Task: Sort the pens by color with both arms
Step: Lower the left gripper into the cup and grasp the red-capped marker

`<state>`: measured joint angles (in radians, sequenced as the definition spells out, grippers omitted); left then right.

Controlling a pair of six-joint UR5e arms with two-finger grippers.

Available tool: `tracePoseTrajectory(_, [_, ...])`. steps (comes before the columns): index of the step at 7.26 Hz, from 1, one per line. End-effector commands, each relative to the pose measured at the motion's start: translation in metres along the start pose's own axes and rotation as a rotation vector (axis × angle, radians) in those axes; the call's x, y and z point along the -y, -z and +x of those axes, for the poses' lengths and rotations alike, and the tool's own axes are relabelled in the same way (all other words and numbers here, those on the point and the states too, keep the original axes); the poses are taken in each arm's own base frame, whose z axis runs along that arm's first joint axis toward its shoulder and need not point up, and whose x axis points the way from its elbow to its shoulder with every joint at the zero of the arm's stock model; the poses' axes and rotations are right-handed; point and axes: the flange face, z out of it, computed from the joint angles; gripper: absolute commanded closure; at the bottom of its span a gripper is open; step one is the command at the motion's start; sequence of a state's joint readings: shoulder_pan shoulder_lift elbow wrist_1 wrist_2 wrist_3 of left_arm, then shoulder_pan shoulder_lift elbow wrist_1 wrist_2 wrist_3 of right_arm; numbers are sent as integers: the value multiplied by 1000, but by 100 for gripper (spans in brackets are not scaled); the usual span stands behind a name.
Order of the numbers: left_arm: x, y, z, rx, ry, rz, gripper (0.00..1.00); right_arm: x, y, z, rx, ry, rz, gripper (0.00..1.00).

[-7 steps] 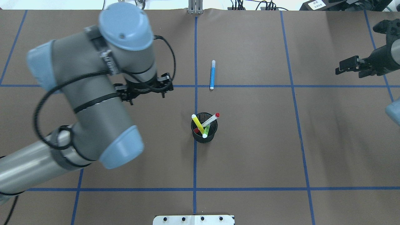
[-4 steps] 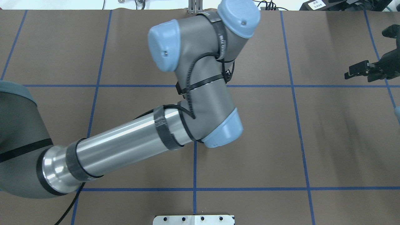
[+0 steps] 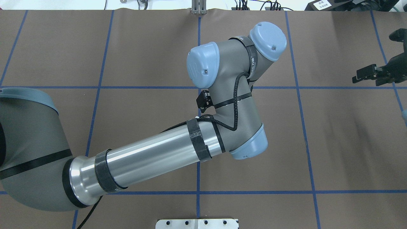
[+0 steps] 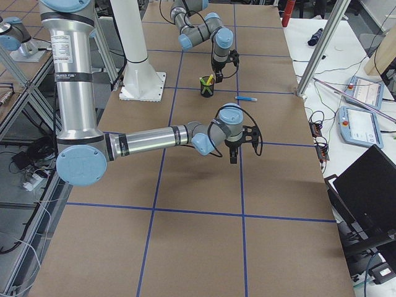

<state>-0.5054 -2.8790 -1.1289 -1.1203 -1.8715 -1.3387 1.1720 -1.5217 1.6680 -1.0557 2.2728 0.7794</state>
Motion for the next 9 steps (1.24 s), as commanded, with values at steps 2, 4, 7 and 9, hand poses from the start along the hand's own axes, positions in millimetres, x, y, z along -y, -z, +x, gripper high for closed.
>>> tracePoseTrajectory(2, [-22,-20,22,45,-18,-27,24,0,-2,2,-4,-4,-3,2])
tracePoseTrajectory(4, [-23,-21,22,47,-16,-27,52,0,-5,6,-9,19,-8,2])
tracePoseTrajectory(7, [-24,-18,21,43,-18,-21,75,1,-7,9,-13,23,-6,2])
tracePoseTrajectory(9, [-25,-14,21,40,-19,-19,75,0,-8,11,-23,21,0,2])
